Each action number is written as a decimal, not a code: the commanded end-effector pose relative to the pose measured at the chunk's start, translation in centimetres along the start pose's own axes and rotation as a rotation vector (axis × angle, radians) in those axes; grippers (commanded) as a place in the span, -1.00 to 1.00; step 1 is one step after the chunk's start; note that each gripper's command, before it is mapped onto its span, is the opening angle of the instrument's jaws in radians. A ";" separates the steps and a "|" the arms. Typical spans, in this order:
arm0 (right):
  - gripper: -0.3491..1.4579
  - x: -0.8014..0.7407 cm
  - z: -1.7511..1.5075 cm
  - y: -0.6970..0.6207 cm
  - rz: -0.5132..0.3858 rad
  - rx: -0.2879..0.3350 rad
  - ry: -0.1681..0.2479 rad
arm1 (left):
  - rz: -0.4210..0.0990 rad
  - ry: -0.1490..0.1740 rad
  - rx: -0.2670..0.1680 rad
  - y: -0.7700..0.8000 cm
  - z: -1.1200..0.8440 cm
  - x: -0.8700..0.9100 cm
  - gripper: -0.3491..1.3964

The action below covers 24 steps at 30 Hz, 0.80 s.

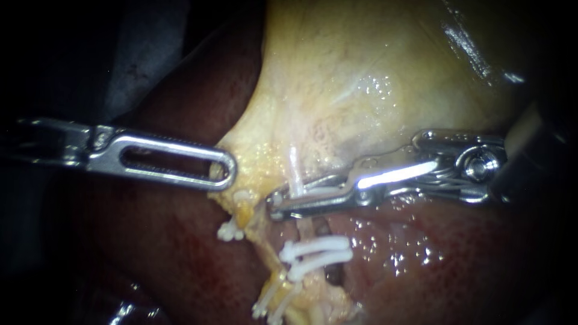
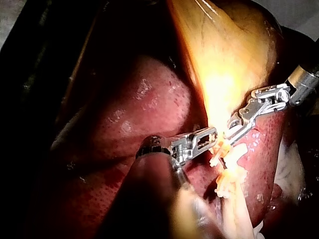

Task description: Going back third clip right tube

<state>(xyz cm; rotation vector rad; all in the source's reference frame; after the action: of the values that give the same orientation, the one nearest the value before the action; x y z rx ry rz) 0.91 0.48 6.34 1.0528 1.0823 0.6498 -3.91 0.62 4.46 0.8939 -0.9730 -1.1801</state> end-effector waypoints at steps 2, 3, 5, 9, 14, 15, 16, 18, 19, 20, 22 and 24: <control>-0.92 0.00 0.00 0.00 0.000 0.000 0.000 | 0.000 0.000 0.000 0.00 0.00 0.00 -1.00; -0.93 0.00 0.00 -0.01 0.000 0.000 0.000 | 0.000 0.000 0.000 0.00 0.00 0.00 -1.00; -0.93 0.00 0.00 -0.01 0.000 0.000 -0.001 | 0.000 0.000 0.000 0.00 0.00 0.00 -1.00; -0.93 0.00 0.00 -0.01 0.006 0.003 -0.003 | 0.000 0.000 0.000 0.00 0.00 0.00 -1.00; -0.71 -0.02 -0.01 -0.03 0.005 0.004 -0.004 | 0.000 0.000 0.000 0.00 0.00 0.00 -1.00; -0.58 -0.03 -0.01 -0.03 0.004 0.005 -0.004 | 0.000 0.000 0.000 0.00 0.00 0.00 -1.00; -0.51 -0.04 -0.02 -0.03 0.004 0.005 -0.004 | 0.000 0.000 0.000 0.00 0.00 0.00 -1.00; -0.28 -0.04 -0.01 -0.04 -0.002 0.007 -0.006 | 0.000 0.000 -0.001 0.00 0.00 0.00 -1.00; -0.21 -0.03 -0.01 -0.04 -0.025 0.004 -0.005 | 0.000 0.000 -0.001 0.00 0.01 0.00 -1.00; -0.15 -0.03 -0.01 -0.03 -0.043 0.001 -0.004 | 0.000 0.000 -0.001 0.00 0.01 0.00 -1.00; -0.10 -0.03 -0.01 -0.03 -0.078 -0.009 0.003 | 0.000 0.000 -0.001 0.00 0.00 0.00 -1.00; -0.06 -0.03 -0.02 -0.02 -0.108 -0.015 0.005 | 0.000 0.000 -0.001 0.00 0.00 0.00 -1.00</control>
<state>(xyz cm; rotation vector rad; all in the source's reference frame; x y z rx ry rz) 0.88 0.46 6.33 0.9673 1.1334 0.5643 -3.92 0.62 4.46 0.8933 -0.9731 -1.1801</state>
